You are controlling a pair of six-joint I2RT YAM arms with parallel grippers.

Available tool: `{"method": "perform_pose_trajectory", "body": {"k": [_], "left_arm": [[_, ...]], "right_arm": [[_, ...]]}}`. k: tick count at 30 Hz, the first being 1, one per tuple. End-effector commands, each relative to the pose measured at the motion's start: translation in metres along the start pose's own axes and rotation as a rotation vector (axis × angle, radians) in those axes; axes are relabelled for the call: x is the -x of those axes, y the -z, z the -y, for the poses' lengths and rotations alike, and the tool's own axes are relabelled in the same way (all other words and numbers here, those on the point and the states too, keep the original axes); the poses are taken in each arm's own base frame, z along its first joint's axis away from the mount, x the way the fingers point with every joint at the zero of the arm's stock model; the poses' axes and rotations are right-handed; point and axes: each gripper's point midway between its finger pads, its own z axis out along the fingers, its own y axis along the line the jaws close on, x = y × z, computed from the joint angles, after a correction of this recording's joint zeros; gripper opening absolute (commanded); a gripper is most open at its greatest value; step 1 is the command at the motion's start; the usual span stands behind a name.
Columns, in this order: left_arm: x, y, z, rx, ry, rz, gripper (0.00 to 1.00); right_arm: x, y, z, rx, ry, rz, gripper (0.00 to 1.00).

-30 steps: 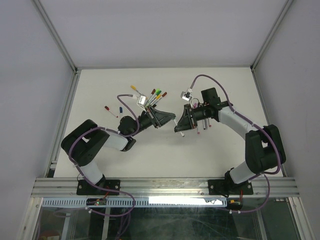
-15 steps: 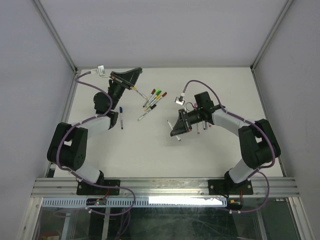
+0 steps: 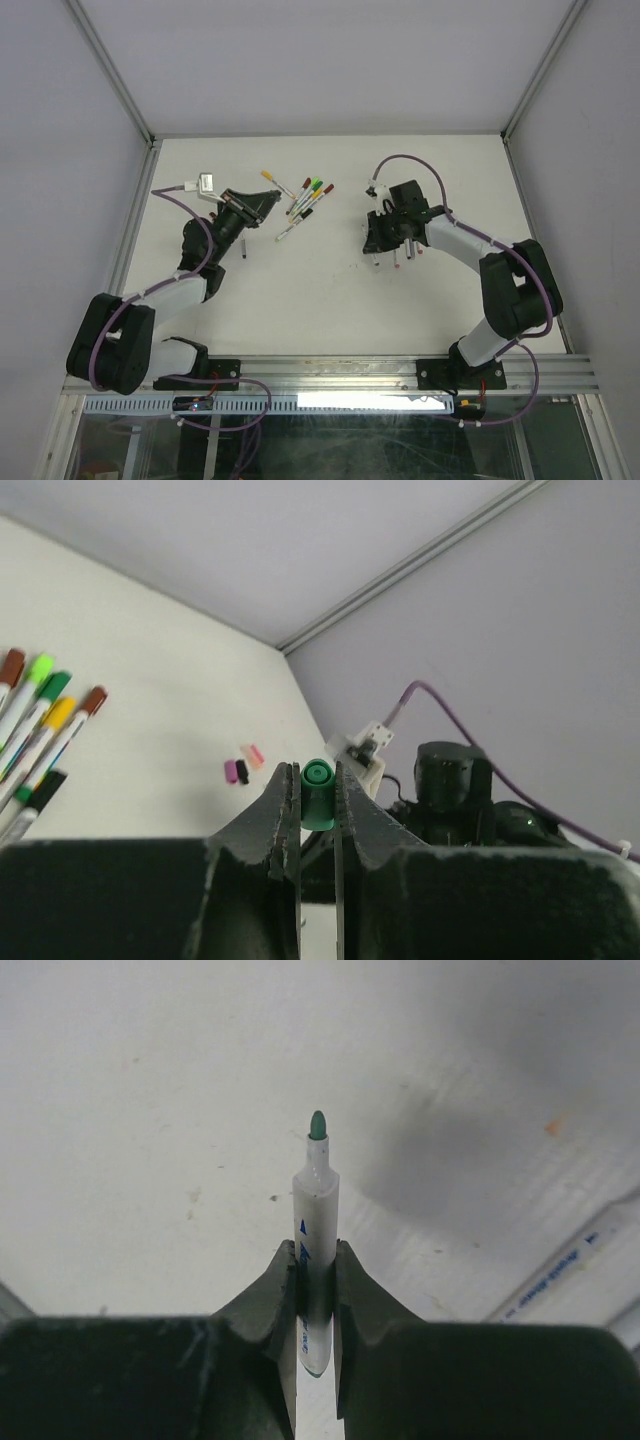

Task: Open the pen caps
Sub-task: Place the pen at the center of the board.

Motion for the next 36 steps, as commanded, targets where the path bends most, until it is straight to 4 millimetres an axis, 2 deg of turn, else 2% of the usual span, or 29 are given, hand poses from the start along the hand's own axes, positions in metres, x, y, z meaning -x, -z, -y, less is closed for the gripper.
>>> {"method": "perform_pose_trajectory", "body": {"k": [1, 6, 16, 19, 24, 31, 36], "left_arm": [[-0.009, 0.023, -0.005, 0.059, -0.024, -0.004, 0.0], [-0.019, 0.041, -0.009, 0.088, 0.003, -0.014, 0.0], [-0.031, 0.056, -0.007, 0.093, 0.03, -0.029, 0.0], [-0.036, 0.058, -0.006, 0.092, 0.042, -0.039, 0.0], [-0.041, 0.057, -0.004, 0.09, 0.05, -0.047, 0.0], [-0.043, 0.058, -0.006, 0.097, 0.056, -0.046, 0.0], [-0.044, 0.058, -0.006, 0.096, 0.057, -0.05, 0.0]], "right_arm": [[0.02, 0.01, 0.036, -0.247, -0.051, 0.063, 0.0], [0.016, 0.011, 0.053, -0.361, -0.079, 0.061, 0.03], [0.012, 0.005, 0.078, -0.479, -0.103, 0.051, 0.03], [0.012, 0.004, 0.08, -0.487, -0.102, 0.05, 0.05], [0.009, 0.002, 0.081, -0.488, -0.108, 0.035, 0.17], [0.006, -0.001, 0.081, -0.476, -0.126, 0.019, 0.19], [0.006, 0.0, 0.081, -0.469, -0.134, 0.019, 0.26]]}}
